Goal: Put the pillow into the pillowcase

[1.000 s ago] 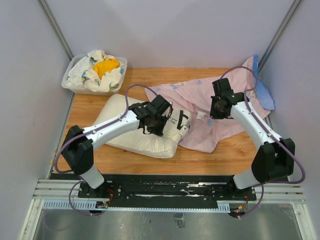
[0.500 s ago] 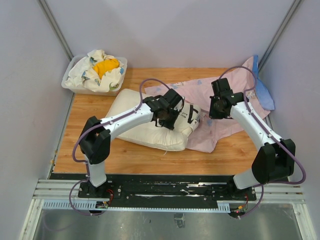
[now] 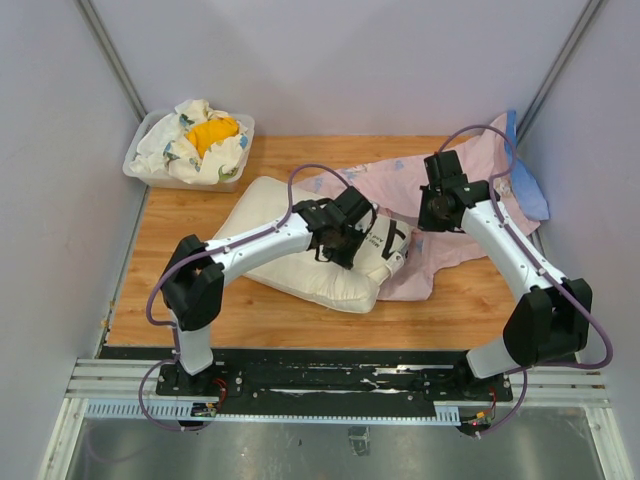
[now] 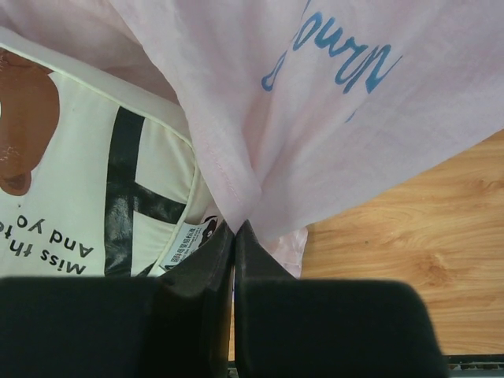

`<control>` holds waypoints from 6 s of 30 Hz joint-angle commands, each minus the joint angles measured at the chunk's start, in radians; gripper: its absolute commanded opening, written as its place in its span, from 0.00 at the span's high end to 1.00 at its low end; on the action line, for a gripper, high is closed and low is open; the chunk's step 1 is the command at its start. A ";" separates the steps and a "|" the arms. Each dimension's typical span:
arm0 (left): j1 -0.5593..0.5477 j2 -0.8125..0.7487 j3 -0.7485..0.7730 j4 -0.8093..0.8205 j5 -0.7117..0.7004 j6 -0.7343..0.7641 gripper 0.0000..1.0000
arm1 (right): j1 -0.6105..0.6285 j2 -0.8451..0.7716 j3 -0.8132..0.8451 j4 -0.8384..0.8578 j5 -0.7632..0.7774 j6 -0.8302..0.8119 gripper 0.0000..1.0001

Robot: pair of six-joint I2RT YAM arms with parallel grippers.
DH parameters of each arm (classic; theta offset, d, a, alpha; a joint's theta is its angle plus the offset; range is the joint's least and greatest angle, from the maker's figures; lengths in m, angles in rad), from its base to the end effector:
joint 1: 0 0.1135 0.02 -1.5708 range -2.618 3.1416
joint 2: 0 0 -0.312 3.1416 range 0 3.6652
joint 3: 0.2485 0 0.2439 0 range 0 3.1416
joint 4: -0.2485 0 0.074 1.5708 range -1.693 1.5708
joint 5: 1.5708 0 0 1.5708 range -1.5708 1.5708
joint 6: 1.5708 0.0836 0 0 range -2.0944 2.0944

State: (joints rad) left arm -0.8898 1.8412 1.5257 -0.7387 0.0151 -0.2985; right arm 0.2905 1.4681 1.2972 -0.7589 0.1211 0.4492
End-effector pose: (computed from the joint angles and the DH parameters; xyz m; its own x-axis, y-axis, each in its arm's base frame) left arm 0.2663 -0.3306 0.2608 -0.7530 0.4623 -0.4682 0.5860 0.7948 -0.1578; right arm 0.3143 0.0834 0.3169 -0.7851 0.2152 -0.5807 0.1397 0.9751 0.1725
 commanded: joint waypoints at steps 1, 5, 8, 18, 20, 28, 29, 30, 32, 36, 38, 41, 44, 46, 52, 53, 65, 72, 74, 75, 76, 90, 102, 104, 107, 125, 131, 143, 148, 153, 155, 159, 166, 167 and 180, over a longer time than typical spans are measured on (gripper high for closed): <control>-0.014 0.006 0.017 0.036 0.030 0.017 1.00 | 0.015 -0.015 -0.001 -0.003 -0.005 0.008 0.99; -0.012 0.071 0.112 -0.006 -0.008 0.020 1.00 | 0.016 -0.037 -0.025 0.011 -0.036 0.013 0.99; -0.007 0.161 0.225 -0.059 -0.017 0.024 1.00 | 0.021 -0.064 -0.050 0.021 -0.044 0.016 0.99; 0.105 0.326 0.475 -0.135 0.055 -0.015 1.00 | 0.033 -0.145 -0.137 0.011 -0.049 0.024 0.99; 0.134 0.314 0.480 -0.126 0.097 -0.027 1.00 | 0.036 -0.153 -0.148 0.010 -0.046 0.023 0.99; 0.167 0.330 0.632 -0.190 0.112 -0.036 1.00 | 0.049 -0.152 -0.153 0.012 -0.048 0.029 0.99; 0.167 0.331 0.650 -0.196 0.115 -0.041 1.00 | 0.053 -0.152 -0.147 0.010 -0.049 0.029 0.99; 0.168 0.331 0.669 -0.200 0.117 -0.045 1.00 | 0.056 -0.151 -0.139 0.008 -0.049 0.029 0.99; 0.167 0.332 0.696 -0.202 0.127 -0.051 1.00 | 0.063 -0.151 -0.126 0.007 -0.049 0.029 0.99; 0.167 0.356 0.695 -0.195 0.124 -0.064 1.00 | 0.085 -0.149 -0.109 0.006 -0.053 0.037 0.99; 0.167 0.368 0.674 -0.174 0.126 -0.072 1.00 | 0.095 -0.145 -0.107 0.006 -0.054 0.043 0.99; 0.167 0.387 0.661 -0.144 0.115 -0.087 1.00 | 0.105 -0.143 -0.112 0.014 -0.058 0.047 0.99; 0.167 0.426 0.694 -0.140 0.130 -0.101 1.00 | 0.111 -0.138 -0.105 0.013 -0.063 0.047 0.99; 0.167 0.445 0.709 -0.131 0.128 -0.114 1.00 | 0.116 -0.133 -0.090 0.012 -0.064 0.046 0.99; 0.168 0.499 0.773 -0.132 0.121 -0.147 1.00 | 0.130 -0.105 -0.043 0.006 -0.072 0.032 0.99; 0.169 0.505 0.780 -0.130 0.120 -0.151 1.00 | 0.135 -0.097 -0.034 0.006 -0.076 0.032 0.99; 0.224 0.524 0.794 -0.102 0.137 -0.200 1.00 | 0.266 -0.050 0.002 0.011 -0.084 0.052 0.99; 0.277 0.499 0.754 -0.081 0.151 -0.199 1.00 | 0.274 -0.104 -0.035 -0.004 -0.073 0.045 0.99; 0.289 0.497 0.763 -0.077 0.156 -0.203 1.00 | 0.275 -0.119 -0.038 -0.002 -0.082 0.042 0.99; 0.291 0.500 0.777 -0.083 0.159 -0.203 1.00 | 0.274 -0.121 -0.036 0.001 -0.085 0.039 0.99; 0.291 0.503 0.794 -0.092 0.158 -0.203 1.00 | 0.277 -0.118 -0.030 0.000 -0.087 0.036 0.99; 0.285 0.523 0.779 -0.037 0.217 -0.264 1.00 | 0.344 0.011 0.074 0.053 -0.126 0.027 0.99; 0.319 0.478 0.790 -0.045 0.272 -0.255 1.00 | 0.349 0.095 0.084 0.122 -0.160 0.004 0.99; 0.340 0.451 0.762 -0.028 0.295 -0.261 1.00 | 0.350 0.088 0.063 0.132 -0.162 0.005 0.99; 0.362 0.436 0.766 -0.027 0.320 -0.258 1.00 | 0.353 0.089 0.060 0.136 -0.173 0.000 0.99; 0.364 0.475 0.759 0.001 0.346 -0.285 1.00 | 0.402 0.126 0.259 0.049 -0.172 -0.060 0.99; 0.370 0.503 0.850 -0.042 0.347 -0.278 1.00 | 0.430 0.161 0.264 0.061 -0.175 -0.062 0.99; 0.396 0.431 0.709 0.029 0.381 -0.277 1.00 | 0.445 0.206 0.287 0.085 -0.169 -0.084 0.99; 0.396 0.469 0.703 0.049 0.399 -0.288 1.00 | 0.473 0.218 0.382 0.036 -0.157 -0.121 0.99; 0.396 0.501 0.712 0.053 0.411 -0.289 1.00 | 0.482 0.220 0.395 0.034 -0.156 -0.135 0.99; 0.396 0.507 0.701 0.056 0.413 -0.289 1.00 | 0.482 0.228 0.389 0.037 -0.155 -0.137 0.99; 0.396 0.499 0.699 0.055 0.421 -0.285 1.00 | 0.482 0.238 0.342 0.070 -0.159 -0.137 0.99; 0.395 0.521 0.701 0.052 0.428 -0.284 1.00 | 0.483 0.250 0.324 0.086 -0.162 -0.130 0.99; 0.394 0.522 0.686 0.057 0.426 -0.284 1.00 | 0.483 0.250 0.321 0.086 -0.158 -0.131 0.99; 0.416 0.396 0.485 0.082 0.299 -0.249 0.57 | 0.455 0.229 0.213 0.146 -0.156 -0.096 0.99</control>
State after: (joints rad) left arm -0.5079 2.3257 2.0895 -0.6617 0.4015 -0.5797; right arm 0.7521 1.7206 1.5249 -0.6495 -0.0299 0.3386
